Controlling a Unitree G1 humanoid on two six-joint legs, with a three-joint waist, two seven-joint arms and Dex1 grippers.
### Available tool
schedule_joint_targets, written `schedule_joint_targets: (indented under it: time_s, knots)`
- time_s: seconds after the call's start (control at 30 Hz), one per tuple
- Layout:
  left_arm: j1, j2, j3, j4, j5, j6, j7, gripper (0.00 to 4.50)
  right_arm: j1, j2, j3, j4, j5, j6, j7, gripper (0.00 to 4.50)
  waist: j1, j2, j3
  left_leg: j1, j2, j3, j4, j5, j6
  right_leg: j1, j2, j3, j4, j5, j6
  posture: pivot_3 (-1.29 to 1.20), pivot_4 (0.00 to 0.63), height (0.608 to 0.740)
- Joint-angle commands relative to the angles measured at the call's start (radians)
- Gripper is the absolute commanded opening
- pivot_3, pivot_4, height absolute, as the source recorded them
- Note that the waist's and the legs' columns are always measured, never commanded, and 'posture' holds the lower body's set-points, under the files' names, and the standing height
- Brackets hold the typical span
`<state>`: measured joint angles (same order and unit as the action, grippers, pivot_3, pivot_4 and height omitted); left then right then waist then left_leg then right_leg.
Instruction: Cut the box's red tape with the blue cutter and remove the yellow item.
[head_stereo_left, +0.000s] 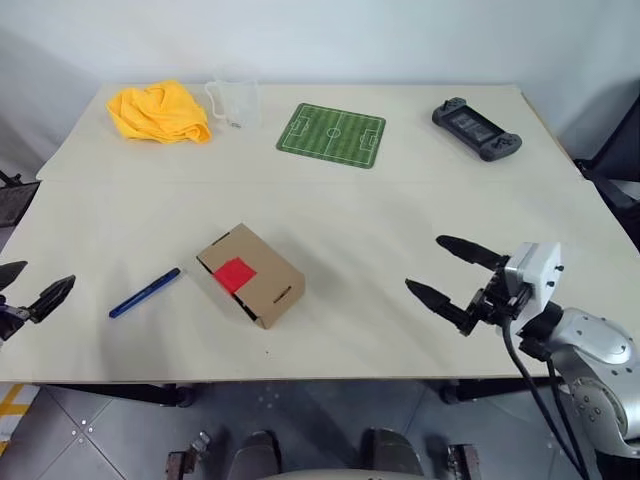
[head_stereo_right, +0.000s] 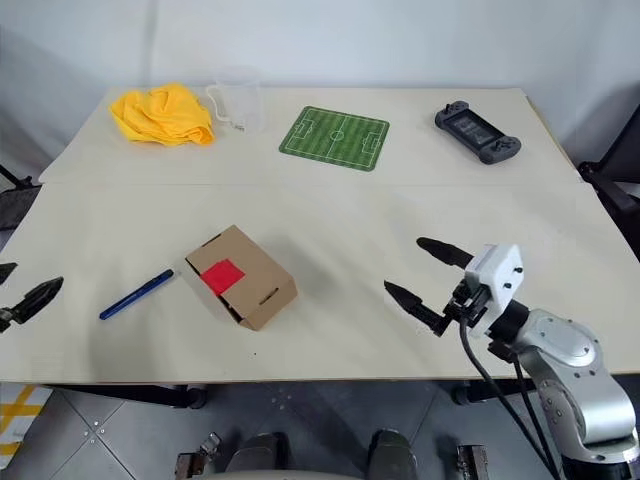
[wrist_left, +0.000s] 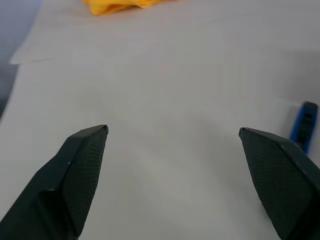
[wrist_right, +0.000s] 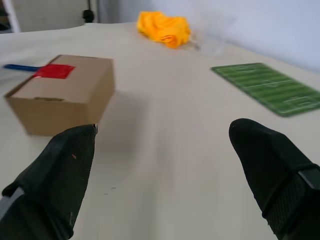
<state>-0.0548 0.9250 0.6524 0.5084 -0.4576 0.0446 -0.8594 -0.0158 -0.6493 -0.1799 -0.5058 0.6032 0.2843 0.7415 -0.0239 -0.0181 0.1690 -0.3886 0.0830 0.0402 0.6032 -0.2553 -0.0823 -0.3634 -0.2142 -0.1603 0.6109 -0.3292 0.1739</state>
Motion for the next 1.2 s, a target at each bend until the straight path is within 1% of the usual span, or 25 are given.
schedule_joint_targets:
  time_s: [0.03, 0.1, 0.17, 0.23, 0.3, 0.33, 0.43, 0.47, 0.6, 0.63, 0.73, 0.83, 0.9, 0.93, 1.0, 1.13, 1.2]
  knots:
    - [-0.026, 0.013, -0.005, -0.004, 0.018, -0.037, -0.001, 4.46, 0.005, 0.017, 0.019, -0.053, -0.01, -0.007, -0.01, 4.5, 0.0, -0.001, 0.001, 0.0, 0.0, 0.0, 0.0, 0.0, 0.0, 0.0, 0.0, 0.0, 0.0, 0.0, 0.0, 0.0, 0.15, 0.74]
    - [-0.041, -0.005, -0.013, -0.024, 0.009, -0.038, -0.005, 4.46, 0.008, 0.017, 0.033, -0.06, -0.017, 0.007, -0.014, 4.5, 0.0, -0.001, 0.001, 0.0, 0.0, 0.0, 0.001, 0.0, 0.0, 0.0, 0.0, 0.0, 0.0, 0.0, 0.0, 0.0, 0.15, 0.74]
    - [-0.066, -0.011, -0.045, -0.043, -0.01, 0.019, -0.032, 4.46, 0.017, 0.008, 0.067, -0.071, -0.03, 0.027, -0.003, 4.5, 0.005, -0.001, 0.001, 0.0, 0.0, 0.0, 0.001, 0.0, 0.0, 0.0, 0.0, 0.0, 0.0, 0.0, 0.0, 0.0, 0.15, 0.74]
    - [-0.095, -0.022, -0.093, -0.072, -0.013, 0.04, -0.069, 4.5, 0.024, -0.006, 0.114, -0.08, -0.049, 0.061, 0.004, 4.1, 0.01, -0.001, 0.001, 0.0, 0.0, 0.0, 0.001, 0.0, 0.0, 0.0, 0.0, 0.0, 0.001, 0.0, 0.0, 0.0, 0.15, 0.74]
    - [-0.169, -0.052, -0.162, -0.077, 0.001, 0.045, -0.085, 4.1, 0.016, -0.018, 0.186, -0.081, -0.078, 0.094, 0.019, 3.59, 0.021, -0.001, 0.001, 0.0, 0.0, 0.0, 0.002, 0.0, 0.0, 0.0, 0.0, 0.001, 0.001, 0.0, 0.0, 0.0, 0.15, 0.74]
    - [-0.212, -0.067, -0.207, -0.069, 0.028, 0.031, -0.088, 3.86, 0.005, -0.012, 0.227, -0.075, -0.105, 0.092, 0.02, 3.15, 0.024, -0.001, 0.001, 0.0, 0.0, 0.0, 0.003, 0.0, 0.0, 0.0, 0.0, 0.001, 0.002, 0.0, 0.0, 0.0, 0.15, 0.74]
    - [-0.366, -0.117, -0.363, -0.053, 0.128, 0.021, -0.077, 2.97, -0.057, 0.03, 0.349, -0.034, -0.18, 0.12, -0.002, 2.13, 0.035, -0.002, 0.001, -0.002, 0.0, 0.0, 0.009, -0.001, 0.001, 0.0, 0.0, 0.001, 0.005, 0.0, 0.0, 0.0, 0.15, 0.74]
    - [-0.407, -0.132, -0.396, -0.04, 0.144, 0.018, -0.082, 2.58, -0.075, 0.041, 0.381, -0.017, -0.199, 0.128, -0.003, 1.72, 0.035, -0.003, 0.001, -0.002, 0.0, 0.0, 0.01, -0.001, 0.001, 0.0, 0.0, 0.001, 0.005, 0.001, -0.001, 0.0, 0.15, 0.74]
    - [-0.57, -0.189, -0.511, 0.079, 0.244, -0.005, -0.049, 1.3, -0.161, 0.107, 0.484, 0.083, -0.279, 0.101, 0.01, 0.28, 0.026, -0.005, 0.0, -0.002, 0.0, 0.0, 0.01, -0.001, 0.001, 0.0, 0.0, 0.002, 0.006, 0.001, -0.001, 0.0, 0.15, 0.74]
    - [-0.597, -0.198, -0.534, 0.106, 0.269, -0.016, -0.042, 0.94, -0.18, 0.126, 0.499, 0.106, -0.294, 0.088, 0.009, 0.0, 0.023, -0.005, 0.0, -0.002, 0.0, 0.0, 0.01, -0.001, 0.001, 0.0, 0.0, 0.002, 0.006, 0.001, 0.0, 0.0, 0.15, 0.74]
    - [-0.659, -0.224, -0.591, 0.143, 0.293, -0.014, -0.101, 0.03, -0.252, 0.203, 0.525, 0.183, -0.329, 0.076, -0.01, 0.0, 0.014, -0.005, 0.0, -0.002, 0.0, 0.001, 0.009, -0.001, 0.001, -0.002, 0.0, 0.002, 0.006, 0.001, -0.001, 0.0, 0.15, 0.74]
    - [-0.674, -0.227, -0.606, 0.114, 0.271, 0.035, -0.164, 0.03, -0.296, 0.251, 0.517, 0.209, -0.317, 0.111, -0.01, 0.0, 0.011, -0.005, 0.001, -0.003, 0.0, 0.001, 0.009, -0.001, 0.001, -0.003, 0.0, 0.002, 0.006, 0.001, 0.0, 0.0, 0.15, 0.74]
    - [-0.654, -0.204, -0.635, 0.051, 0.266, 0.106, -0.233, 0.03, -0.327, 0.282, 0.498, 0.219, -0.285, 0.158, -0.012, 0.0, 0.01, -0.005, 0.001, -0.003, 0.0, 0.001, 0.009, -0.001, 0.001, -0.004, 0.0, 0.002, 0.008, 0.001, 0.0, 0.0, 0.15, 0.74]
    - [-0.635, -0.172, -0.662, -0.004, 0.274, 0.198, -0.262, 0.03, -0.347, 0.294, 0.476, 0.226, -0.26, 0.19, -0.013, 0.0, 0.009, -0.005, 0.001, -0.003, 0.0, 0.001, 0.009, -0.001, 0.001, -0.004, 0.0, 0.002, 0.008, 0.001, -0.001, 0.0, 0.15, 0.74]
    - [-0.601, -0.138, -0.671, -0.105, 0.249, 0.318, -0.298, 0.03, -0.377, 0.31, 0.432, 0.238, -0.225, 0.244, -0.027, 0.0, 0.004, -0.006, 0.001, -0.004, 0.0, 0.001, 0.009, -0.001, 0.001, -0.005, 0.0, 0.003, 0.009, 0.001, 0.0, 0.0, 0.15, 0.74]
    - [-0.535, -0.137, -0.648, -0.314, 0.157, 0.519, -0.293, 0.03, -0.439, 0.304, 0.356, 0.288, -0.197, 0.305, -0.034, 0.0, 0.003, -0.004, 0.002, -0.004, 0.001, 0.001, 0.009, -0.001, 0.001, -0.005, 0.0, 0.004, 0.01, 0.001, 0.0, 0.0, 0.15, 0.74]
    - [-0.484, -0.137, -0.651, -0.422, 0.119, 0.61, -0.293, 0.03, -0.48, 0.286, 0.333, 0.346, -0.221, 0.288, -0.025, 0.0, 0.005, -0.004, 0.003, -0.004, 0.0, 0.001, 0.01, -0.001, 0.001, -0.005, 0.0, 0.004, 0.01, 0.001, 0.0, 0.0, 0.15, 0.74]
